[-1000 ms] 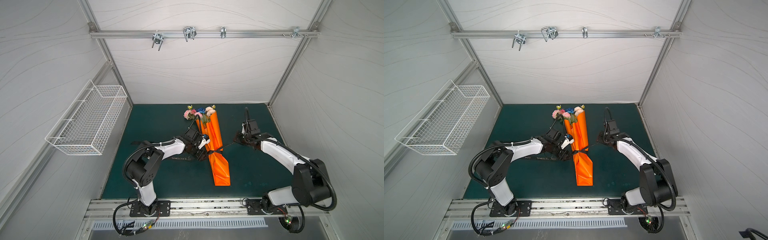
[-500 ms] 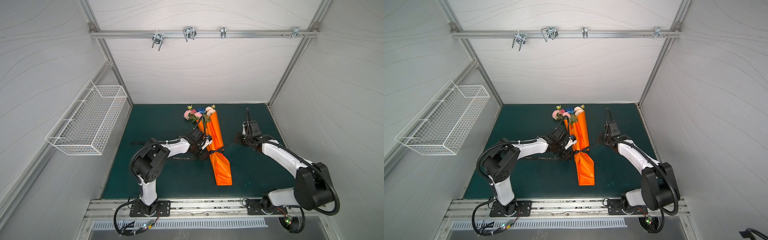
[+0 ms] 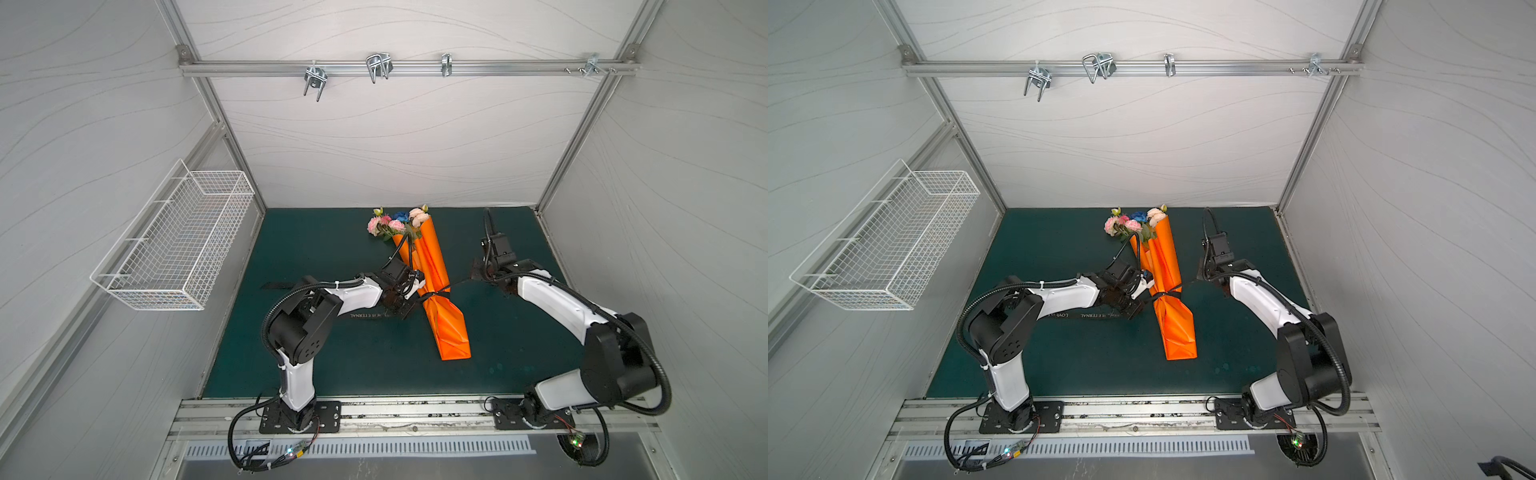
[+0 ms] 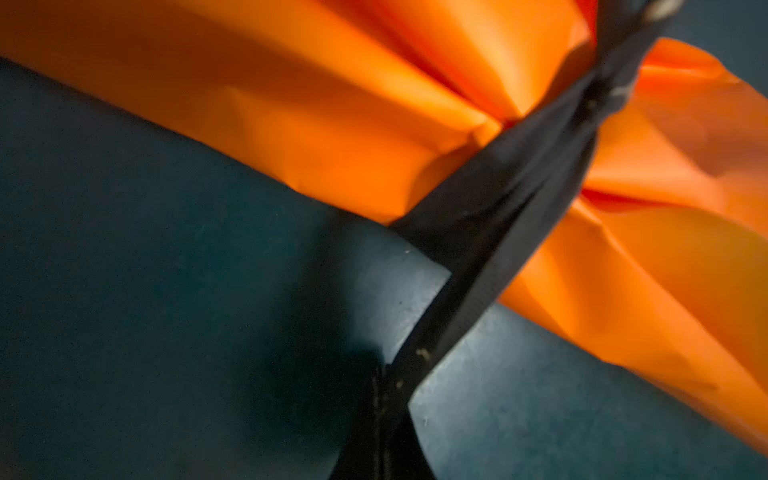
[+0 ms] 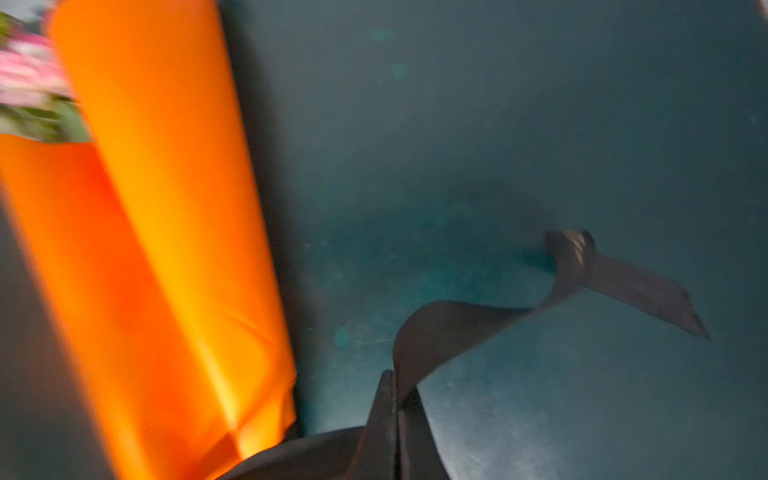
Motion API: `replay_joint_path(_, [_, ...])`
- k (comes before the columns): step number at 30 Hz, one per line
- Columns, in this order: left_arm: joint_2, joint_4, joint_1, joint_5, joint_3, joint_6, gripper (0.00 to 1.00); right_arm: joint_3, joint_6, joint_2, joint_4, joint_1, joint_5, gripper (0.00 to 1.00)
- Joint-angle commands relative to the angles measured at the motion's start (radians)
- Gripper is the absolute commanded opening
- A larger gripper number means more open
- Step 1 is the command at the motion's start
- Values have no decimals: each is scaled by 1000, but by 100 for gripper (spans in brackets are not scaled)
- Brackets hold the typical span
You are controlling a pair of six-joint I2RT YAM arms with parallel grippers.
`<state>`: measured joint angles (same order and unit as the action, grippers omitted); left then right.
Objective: Tie the bouquet of fake flowers
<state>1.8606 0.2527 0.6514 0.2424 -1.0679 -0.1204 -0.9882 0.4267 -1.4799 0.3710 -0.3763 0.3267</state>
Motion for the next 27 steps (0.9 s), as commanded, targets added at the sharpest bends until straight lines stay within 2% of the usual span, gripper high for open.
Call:
replay_joint_path(1, [17, 45, -4, -76, 29, -6, 0, 2, -24, -37, 50, 8, 239, 0])
replay_joint_path(4, [8, 45, -18, -87, 41, -10, 0, 0, -2, -60, 73, 36, 314, 0])
replay_joint_path(9, [-19, 6, -100, -34, 77, 48, 0, 21, 27, -65, 95, 158, 270, 0])
replay_joint_path(14, [-31, 11, -172, -83, 85, 152, 0, 72, 15, -26, 86, 202, 235, 0])
replay_joint_path(17, [-49, 29, -183, -90, 92, 179, 0, 95, -4, 17, 81, 171, 140, 0])
replay_joint_path(19, [-74, 32, -183, -84, 100, 203, 0, 93, -8, 45, 110, 99, 85, 0])
replay_joint_path(22, [-103, 69, -184, -125, 88, 237, 0, 100, 61, 89, 151, 16, -64, 0])
replay_joint_path(24, [-113, 104, -185, -174, 65, 251, 0, 129, 145, 107, 126, -10, -232, 0])
replay_joint_path(27, [-133, 138, -193, -230, 32, 264, 0, 165, 232, 101, 68, -38, -346, 0])
